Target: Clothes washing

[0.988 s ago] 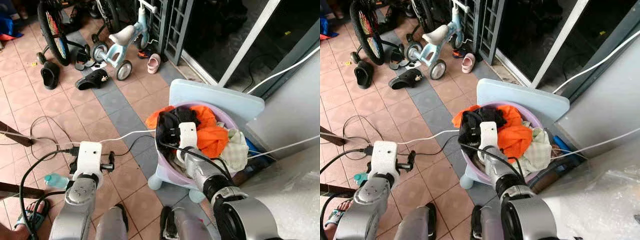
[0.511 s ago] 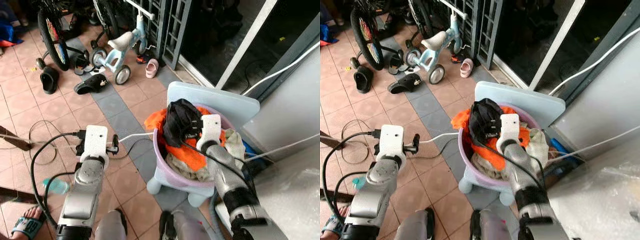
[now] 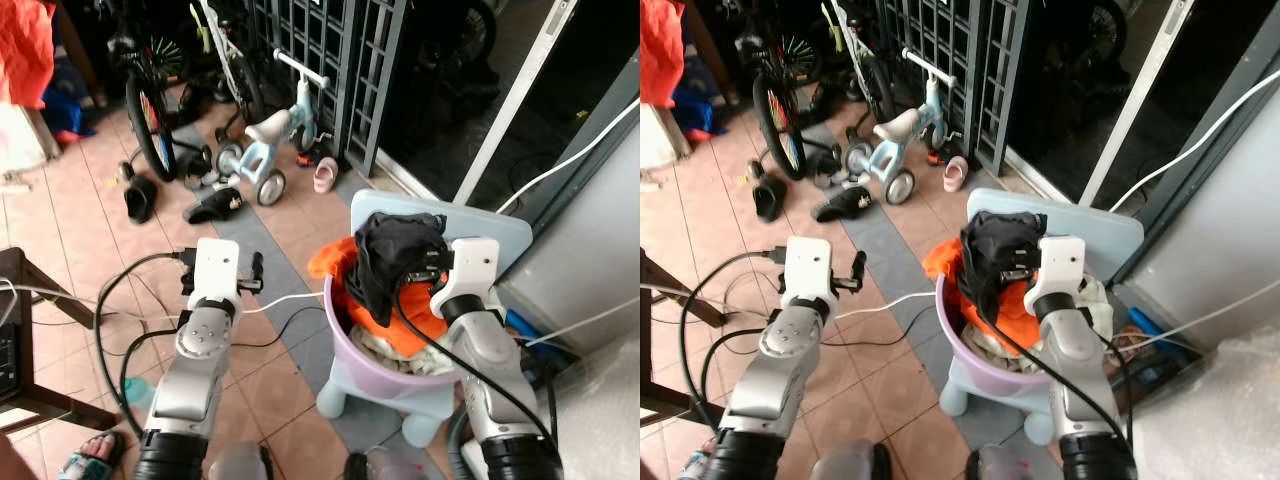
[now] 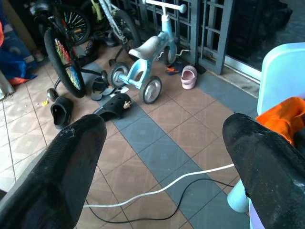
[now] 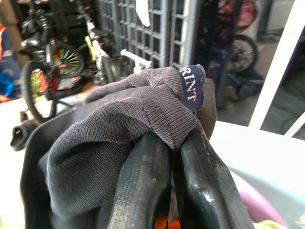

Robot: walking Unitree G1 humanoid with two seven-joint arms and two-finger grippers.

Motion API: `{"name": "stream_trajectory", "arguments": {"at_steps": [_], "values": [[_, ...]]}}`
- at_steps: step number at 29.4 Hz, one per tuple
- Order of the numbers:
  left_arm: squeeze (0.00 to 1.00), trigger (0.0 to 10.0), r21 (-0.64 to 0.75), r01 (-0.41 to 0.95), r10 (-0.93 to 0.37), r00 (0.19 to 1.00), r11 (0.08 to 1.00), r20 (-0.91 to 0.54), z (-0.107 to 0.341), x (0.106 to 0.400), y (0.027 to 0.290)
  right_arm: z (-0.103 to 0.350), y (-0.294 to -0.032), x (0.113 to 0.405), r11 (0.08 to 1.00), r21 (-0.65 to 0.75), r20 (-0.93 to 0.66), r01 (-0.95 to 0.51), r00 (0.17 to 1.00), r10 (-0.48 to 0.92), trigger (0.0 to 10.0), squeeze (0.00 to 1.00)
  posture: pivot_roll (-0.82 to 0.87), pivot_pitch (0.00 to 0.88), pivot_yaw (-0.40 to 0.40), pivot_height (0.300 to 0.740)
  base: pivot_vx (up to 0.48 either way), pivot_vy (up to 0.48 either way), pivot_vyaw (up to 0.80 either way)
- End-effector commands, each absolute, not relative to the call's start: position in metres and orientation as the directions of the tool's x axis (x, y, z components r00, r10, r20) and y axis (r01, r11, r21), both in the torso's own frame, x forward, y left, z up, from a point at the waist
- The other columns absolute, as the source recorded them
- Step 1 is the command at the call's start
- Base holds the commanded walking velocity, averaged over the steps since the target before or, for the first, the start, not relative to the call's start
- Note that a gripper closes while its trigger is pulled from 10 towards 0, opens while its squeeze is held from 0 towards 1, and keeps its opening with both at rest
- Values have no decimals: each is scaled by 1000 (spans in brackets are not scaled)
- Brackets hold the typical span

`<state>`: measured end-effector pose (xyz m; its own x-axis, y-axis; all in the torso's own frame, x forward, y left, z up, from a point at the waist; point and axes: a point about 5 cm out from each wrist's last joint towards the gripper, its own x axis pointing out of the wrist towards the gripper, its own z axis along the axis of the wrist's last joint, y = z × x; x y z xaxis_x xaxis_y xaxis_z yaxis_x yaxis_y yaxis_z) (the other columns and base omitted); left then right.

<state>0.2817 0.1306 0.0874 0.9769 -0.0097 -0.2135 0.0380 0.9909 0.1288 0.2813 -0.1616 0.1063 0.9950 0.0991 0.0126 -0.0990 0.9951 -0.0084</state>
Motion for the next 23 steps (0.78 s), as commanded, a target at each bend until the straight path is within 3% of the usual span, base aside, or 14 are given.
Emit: {"name": "stream_trajectory", "arguments": {"at_steps": [1, 11, 16, 23], "values": [[0, 10000, 131, 59, -28, 974, 990, -227, 83, 281, 128, 115, -163, 282, 995, -33, 36, -93, 995, 94, 10000, 0, -31, 0, 33, 740, -285, 0, -769], [0, 10000, 133, 57, -23, 970, 989, -242, 78, 285, 132, 119, -150, 283, 972, -57, -5, -227, 974, 228, 10000, 0, -48, 0, 59, 740, -291, 0, -711], [0, 10000, 121, 59, -30, 972, 991, -234, 78, 286, 133, 113, -146, 267, 961, -62, -38, -271, 962, 269, 10000, 0, -50, 0, 56, 740, -179, 0, -483], [0, 10000, 89, 118, -100, 978, 989, -185, 86, 285, 130, 120, -146, 272, 988, -47, 6, -150, 989, 151, 10000, 0, -33, 0, 37, 740, 0, 0, 0]]}}
